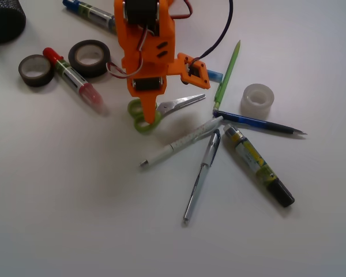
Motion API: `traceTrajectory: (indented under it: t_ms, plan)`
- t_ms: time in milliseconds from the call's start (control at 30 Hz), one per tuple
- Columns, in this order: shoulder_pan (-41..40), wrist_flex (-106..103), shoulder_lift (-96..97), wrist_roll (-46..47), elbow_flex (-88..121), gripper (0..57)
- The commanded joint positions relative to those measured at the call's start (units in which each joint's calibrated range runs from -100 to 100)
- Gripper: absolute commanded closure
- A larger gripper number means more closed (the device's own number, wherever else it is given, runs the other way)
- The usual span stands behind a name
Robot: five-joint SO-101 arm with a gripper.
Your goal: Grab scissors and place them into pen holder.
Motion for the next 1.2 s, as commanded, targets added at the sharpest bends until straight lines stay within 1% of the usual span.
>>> traceTrajectory:
  t_ms: [0, 67, 200, 267, 300, 333, 367, 400, 433, 1100, 1133, 1167]
  plan:
    - [0.7, 0.1, 0.7, -0.2, -2.3, 47.0]
    - [0.8, 0.1, 0.9, -0.7, -2.3, 49.1]
    - [1.8, 0.1, 1.3, -1.6, -2.3, 48.0]
    - [1.9, 0.1, 1.3, -1.6, -2.3, 48.7]
    - [1.9, 0.2, 1.3, -1.5, -2.3, 50.0]
    - [1.7, 0.3, 1.3, -1.3, -2.3, 52.3]
    - [1.5, 0.2, 1.2, -1.3, -2.3, 55.9]
    - [1.5, 0.2, 1.2, -1.2, -2.3, 57.5]
    - [1.5, 0.3, 1.2, -1.2, -2.3, 56.8]
    - [0.0, 0.1, -1.1, -1.4, -2.3, 56.9]
    - [0.0, 0.2, -1.2, -1.5, -2.3, 55.9]
    - [0.0, 0.5, -1.2, -1.5, -2.3, 53.4]
